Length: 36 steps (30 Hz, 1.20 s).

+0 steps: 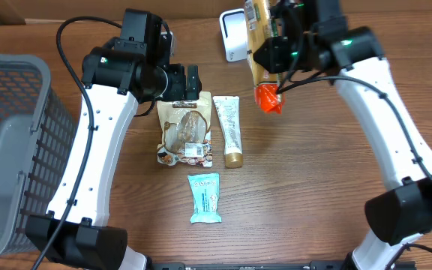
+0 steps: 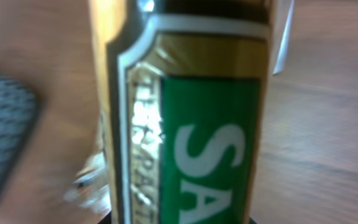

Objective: Scan the item barcode
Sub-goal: 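Carry the pasta packet to the white scanner and hold it there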

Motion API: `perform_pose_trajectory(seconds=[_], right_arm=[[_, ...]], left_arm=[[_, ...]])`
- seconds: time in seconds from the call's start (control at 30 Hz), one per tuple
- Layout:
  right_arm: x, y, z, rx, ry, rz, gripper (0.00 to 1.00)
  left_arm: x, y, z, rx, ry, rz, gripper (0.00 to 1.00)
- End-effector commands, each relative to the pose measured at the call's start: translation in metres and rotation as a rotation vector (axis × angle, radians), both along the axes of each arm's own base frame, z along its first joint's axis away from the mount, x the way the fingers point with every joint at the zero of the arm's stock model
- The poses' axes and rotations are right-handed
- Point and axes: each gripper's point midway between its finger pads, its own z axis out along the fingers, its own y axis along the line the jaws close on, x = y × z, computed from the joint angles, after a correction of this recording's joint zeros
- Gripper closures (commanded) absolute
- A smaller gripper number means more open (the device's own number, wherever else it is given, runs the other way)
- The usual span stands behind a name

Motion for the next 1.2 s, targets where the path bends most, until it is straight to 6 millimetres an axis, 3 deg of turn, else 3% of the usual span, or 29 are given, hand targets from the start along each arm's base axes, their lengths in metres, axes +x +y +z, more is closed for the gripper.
perform_pose_trajectory(seconds=[0.0, 0.27, 0.43, 0.63, 0.87, 1.17], right_arm=[[0.028, -0.024, 0.045, -0.194, -0.238, -0.182, 0.97], [0.086, -0.044, 0.009, -0.530, -0.397, -0.269, 0.96], [0.118, -0.036, -0.027, -0.768, -0.479, -0.073, 0.96], [0.150, -0.040, -0.040, -0.917, -0.578, -0.097, 0.96], [0.169, -0.044, -0.068, -1.070, -0.608, -0.067, 0.96], [0.173, -0.053, -0.087, -1.131, -0.580, -0.101, 0.96]], left_arm=[[0.003, 0.002, -0.001, 0.001, 0.003, 0.017, 0.00], [0.003, 0.002, -0.001, 0.000, 0.003, 0.018, 0.01], [0.003, 0.002, -0.001, 0.001, 0.003, 0.017, 0.00], [0.003, 0.002, -0.001, 0.001, 0.003, 0.017, 0.00], [0.003, 0.002, -0.001, 0.001, 0.003, 0.017, 0.00], [0.003, 0.002, -0.001, 0.001, 0.003, 0.017, 0.00]])
